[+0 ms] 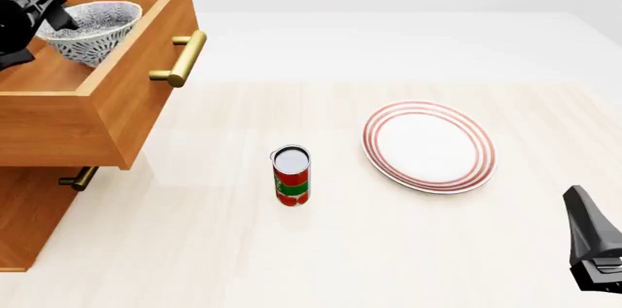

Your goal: Put the bowl in the top drawer of the cabinet.

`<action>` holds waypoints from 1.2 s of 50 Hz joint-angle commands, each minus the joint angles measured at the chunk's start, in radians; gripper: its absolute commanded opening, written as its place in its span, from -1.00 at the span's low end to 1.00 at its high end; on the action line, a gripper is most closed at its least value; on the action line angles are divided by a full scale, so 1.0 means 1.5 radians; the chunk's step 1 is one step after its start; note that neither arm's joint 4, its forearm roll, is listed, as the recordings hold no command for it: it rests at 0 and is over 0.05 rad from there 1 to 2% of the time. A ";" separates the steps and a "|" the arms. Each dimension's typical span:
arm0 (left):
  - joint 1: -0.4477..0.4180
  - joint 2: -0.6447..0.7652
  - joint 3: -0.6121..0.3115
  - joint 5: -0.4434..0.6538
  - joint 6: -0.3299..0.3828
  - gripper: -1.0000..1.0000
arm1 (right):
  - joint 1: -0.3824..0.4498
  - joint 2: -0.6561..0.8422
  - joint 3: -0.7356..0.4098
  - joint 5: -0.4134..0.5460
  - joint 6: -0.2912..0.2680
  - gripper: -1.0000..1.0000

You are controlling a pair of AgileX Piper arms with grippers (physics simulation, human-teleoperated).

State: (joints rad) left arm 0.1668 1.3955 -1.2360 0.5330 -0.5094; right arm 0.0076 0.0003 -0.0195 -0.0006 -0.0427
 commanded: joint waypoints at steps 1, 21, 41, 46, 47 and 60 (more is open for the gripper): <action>0.008 -0.002 -0.025 0.003 0.016 1.00 | 0.000 0.000 0.000 0.000 0.000 1.00; 0.002 -0.044 -0.069 0.049 0.015 1.00 | 0.000 0.000 0.000 0.000 0.000 1.00; -0.018 -0.133 -0.104 0.117 0.019 1.00 | 0.000 0.000 0.000 0.000 0.000 1.00; -0.036 -0.176 -0.106 0.129 0.017 1.00 | 0.000 0.000 0.000 0.000 0.000 1.00; -0.046 -0.193 -0.107 0.133 0.009 1.00 | 0.000 0.000 0.000 0.000 0.000 1.00; -0.118 -0.363 -0.046 0.115 -0.016 1.00 | 0.000 0.000 0.000 0.000 0.000 1.00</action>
State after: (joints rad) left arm 0.0539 1.0270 -1.3711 0.7152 -0.5007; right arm 0.0077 0.0003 -0.0195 -0.0006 -0.0428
